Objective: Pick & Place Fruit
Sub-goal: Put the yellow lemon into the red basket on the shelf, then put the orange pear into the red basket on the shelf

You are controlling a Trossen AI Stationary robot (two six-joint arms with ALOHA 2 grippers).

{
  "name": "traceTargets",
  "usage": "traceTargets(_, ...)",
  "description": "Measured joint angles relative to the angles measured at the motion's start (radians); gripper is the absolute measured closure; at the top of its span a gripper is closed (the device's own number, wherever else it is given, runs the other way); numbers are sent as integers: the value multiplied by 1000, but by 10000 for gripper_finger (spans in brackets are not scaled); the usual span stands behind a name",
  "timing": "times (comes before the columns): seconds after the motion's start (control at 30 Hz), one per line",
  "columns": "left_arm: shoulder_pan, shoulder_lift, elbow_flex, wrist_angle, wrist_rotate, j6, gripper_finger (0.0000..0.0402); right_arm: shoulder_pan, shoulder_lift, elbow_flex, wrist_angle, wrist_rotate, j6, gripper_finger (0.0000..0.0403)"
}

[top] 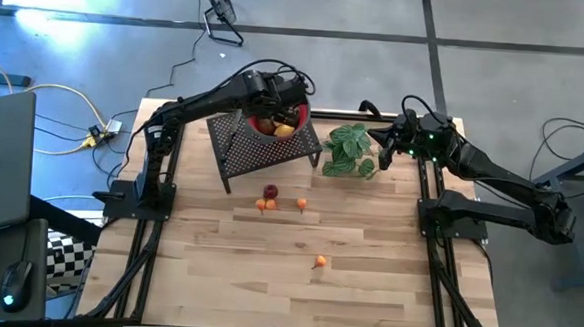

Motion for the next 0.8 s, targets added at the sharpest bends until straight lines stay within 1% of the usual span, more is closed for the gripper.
traceTargets(0.3,0,0,0,6,12,11,167,0,0,0,0,0,0,400)
traceTargets(0.37,0,0,0,14,18,33,167,0,0,0,0,0,0,400)
traceTargets(0.57,0,-6,0,18,105,95,167,0,0,0,0,0,0,401)
traceTargets(0.7,0,-8,2,30,128,160,167,0,0,0,0,0,0,401)
traceTargets(0.8,0,-17,8,35,159,177,167,0,0,0,0,0,0,401)
